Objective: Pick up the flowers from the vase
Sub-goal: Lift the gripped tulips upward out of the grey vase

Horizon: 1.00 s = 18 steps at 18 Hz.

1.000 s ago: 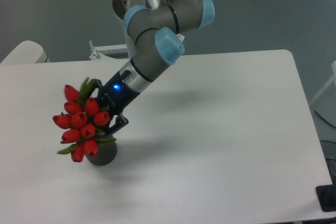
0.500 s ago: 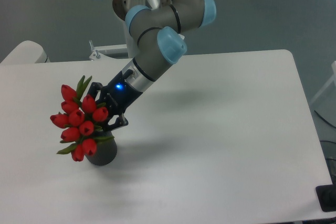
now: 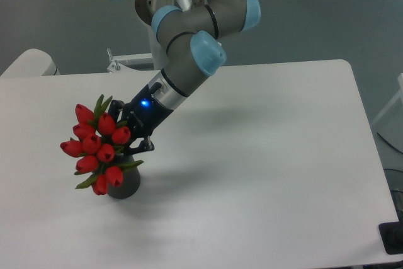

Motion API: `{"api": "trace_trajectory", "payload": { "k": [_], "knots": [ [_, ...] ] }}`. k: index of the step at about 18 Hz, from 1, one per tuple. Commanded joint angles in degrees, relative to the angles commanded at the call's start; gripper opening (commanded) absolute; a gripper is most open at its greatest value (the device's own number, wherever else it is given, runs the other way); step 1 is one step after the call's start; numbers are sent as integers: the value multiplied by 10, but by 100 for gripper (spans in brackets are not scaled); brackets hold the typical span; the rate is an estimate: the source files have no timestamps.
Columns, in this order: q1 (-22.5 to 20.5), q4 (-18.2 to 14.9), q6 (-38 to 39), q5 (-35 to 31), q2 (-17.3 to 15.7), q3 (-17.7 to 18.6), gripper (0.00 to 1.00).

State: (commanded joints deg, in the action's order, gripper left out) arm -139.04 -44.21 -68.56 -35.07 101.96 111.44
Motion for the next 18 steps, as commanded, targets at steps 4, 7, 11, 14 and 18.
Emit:
{"api": "trace_trajectory", "payload": {
  "k": [4,7,11,14,18],
  "knots": [
    [-8,-1,25,25,-18,-3,29],
    [-9,-1,44,29,-29,-11,29],
    [-12,-2,105,38,-46,-33,29],
    [-12,-2,131,39,-55,-46,29],
    [-17,-2,179,41,-66,-76,29]
  ]
}}
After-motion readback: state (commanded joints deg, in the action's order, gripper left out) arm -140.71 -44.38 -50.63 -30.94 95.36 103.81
